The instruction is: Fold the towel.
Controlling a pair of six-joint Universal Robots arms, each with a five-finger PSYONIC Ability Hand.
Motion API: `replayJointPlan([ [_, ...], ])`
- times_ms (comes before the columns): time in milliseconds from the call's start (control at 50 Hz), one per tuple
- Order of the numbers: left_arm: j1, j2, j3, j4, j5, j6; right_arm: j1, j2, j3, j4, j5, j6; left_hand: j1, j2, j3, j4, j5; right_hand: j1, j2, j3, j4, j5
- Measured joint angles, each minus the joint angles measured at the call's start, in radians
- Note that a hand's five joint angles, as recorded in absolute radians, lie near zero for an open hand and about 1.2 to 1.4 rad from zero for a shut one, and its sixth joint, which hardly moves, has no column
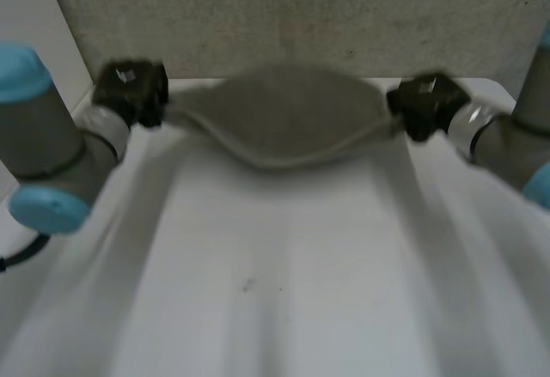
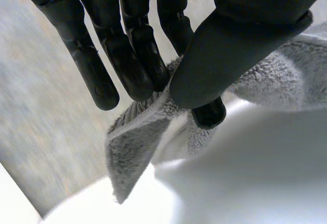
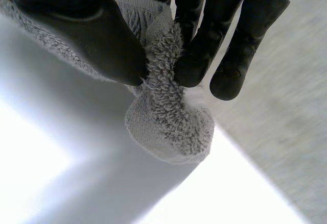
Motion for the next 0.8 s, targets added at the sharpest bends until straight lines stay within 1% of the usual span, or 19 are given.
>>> replayJointPlan([
  [40, 0.0, -0.04, -0.072, 0.051, 0.013, 0.063, 0.0, 0.017, 0.106, -0.052, -0.002, -0.017, 0.0, 0.0, 0.0, 0.0, 0.0, 0.0, 0.0, 0.0, 0.0, 0.0],
  [80, -0.001, -0.072, -0.116, 0.078, 0.02, 0.112, -0.001, 0.025, 0.165, -0.082, 0.001, -0.024, 0.0, 0.0, 0.0, 0.0, 0.0, 0.0, 0.0, 0.0, 0.0, 0.0],
  [180, -0.001, -0.156, -0.21, 0.112, 0.03, 0.257, -0.01, 0.024, 0.296, -0.127, 0.029, -0.035, 0.0, 0.0, 0.0, 0.0, 0.0, 0.0, 0.0, 0.0, 0.0, 0.0],
  [280, 0.001, -0.169, -0.265, 0.114, 0.027, 0.335, -0.021, -0.036, 0.383, -0.133, 0.061, -0.034, 0.0, 0.0, 0.0, 0.0, 0.0, 0.0, 0.0, 0.0, 0.0, 0.0],
  [340, 0.009, -0.138, -0.293, 0.118, 0.027, 0.35, -0.041, -0.1, 0.439, -0.133, 0.07, -0.031, 0.0, 0.0, 0.0, 0.0, 0.0, 0.0, 0.0, 0.0, 0.0, 0.0],
  [360, 0.013, -0.123, -0.303, 0.124, 0.028, 0.352, -0.053, -0.126, 0.462, -0.133, 0.072, -0.029, -0.006, -0.043, -0.043, -0.044, -0.013, 0.0, 0.0, 0.0, 0.0, 0.001],
  [420, 0.024, -0.088, -0.328, 0.151, 0.03, 0.351, -0.084, -0.189, 0.515, -0.135, 0.07, -0.024, -0.117, -0.152, -0.147, -0.149, -0.13, 0.0, 0.0, 0.0, 0.0, 0.0],
  [520, 0.035, -0.059, -0.361, 0.216, 0.033, 0.347, -0.132, -0.264, 0.594, -0.141, 0.053, -0.017, -0.194, -0.231, -0.23, -0.233, -0.212, 0.0, 0.0, 0.0, 0.0, 0.0],
  [600, 0.036, -0.061, -0.376, 0.249, 0.034, 0.348, -0.161, -0.283, 0.631, -0.144, 0.028, -0.015, -0.215, -0.259, -0.257, -0.259, -0.239, 0.0, 0.0, 0.0, 0.0, 0.0],
  [800, 0.034, -0.052, -0.411, 0.257, 0.037, 0.353, -0.183, -0.272, 0.644, -0.152, -0.008, -0.014, -0.253, -0.296, -0.295, -0.298, -0.277, 0.0, 0.0, 0.0, 0.0, 0.0],
])
